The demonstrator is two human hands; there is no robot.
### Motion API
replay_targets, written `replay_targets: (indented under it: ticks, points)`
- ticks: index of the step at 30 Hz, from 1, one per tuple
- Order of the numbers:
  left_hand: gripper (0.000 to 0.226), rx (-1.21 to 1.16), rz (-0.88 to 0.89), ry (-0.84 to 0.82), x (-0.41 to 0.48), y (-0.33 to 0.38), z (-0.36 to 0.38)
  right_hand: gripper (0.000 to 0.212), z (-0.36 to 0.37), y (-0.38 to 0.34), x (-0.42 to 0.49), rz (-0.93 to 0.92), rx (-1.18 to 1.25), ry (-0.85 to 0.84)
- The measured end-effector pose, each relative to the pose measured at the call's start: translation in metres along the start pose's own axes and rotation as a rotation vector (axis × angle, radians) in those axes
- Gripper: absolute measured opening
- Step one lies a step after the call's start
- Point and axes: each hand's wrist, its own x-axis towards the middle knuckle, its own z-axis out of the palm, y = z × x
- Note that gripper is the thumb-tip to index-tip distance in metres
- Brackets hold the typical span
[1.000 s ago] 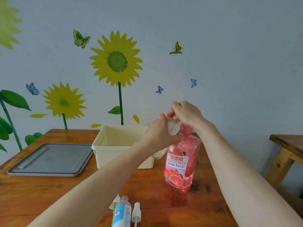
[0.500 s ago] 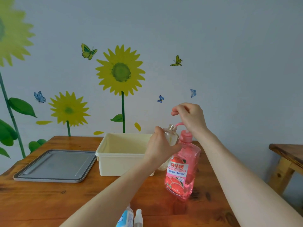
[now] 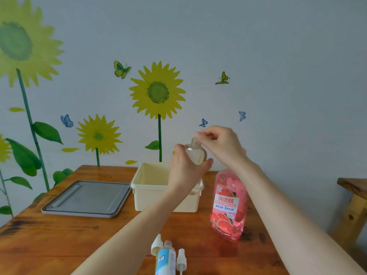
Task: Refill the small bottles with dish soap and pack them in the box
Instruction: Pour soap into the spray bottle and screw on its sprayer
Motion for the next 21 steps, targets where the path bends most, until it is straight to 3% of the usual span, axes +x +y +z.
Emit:
replay_targets:
  ticks: [3,10,14,19,21]
  points:
    - [0.054,-0.031,0.013,0.026,-0.003,0.003,-0.017,0.044,0.011,-0.011,-0.009,0.063,-0.01,-0.148]
    - [0.058,-0.071,0.037,0.021,-0.013,0.0,-0.051,0.037,0.026,-0.032,-0.023,0.059,0.064,-0.271]
    - [0.066,-0.151,-0.018,-0.098,-0.02,-0.004,-0.074,0.028,0.029,-0.039,-0.029,0.043,0.112,-0.302]
    - [0.045,-0.296,-0.101,-0.408,-0.027,-0.014,-0.112,0.021,0.037,-0.042,-0.036,0.014,0.168,-0.373]
    - [0.04,-0.313,-0.127,-0.417,-0.03,-0.017,-0.119,0.015,0.043,-0.044,-0.039,0.003,0.172,-0.407]
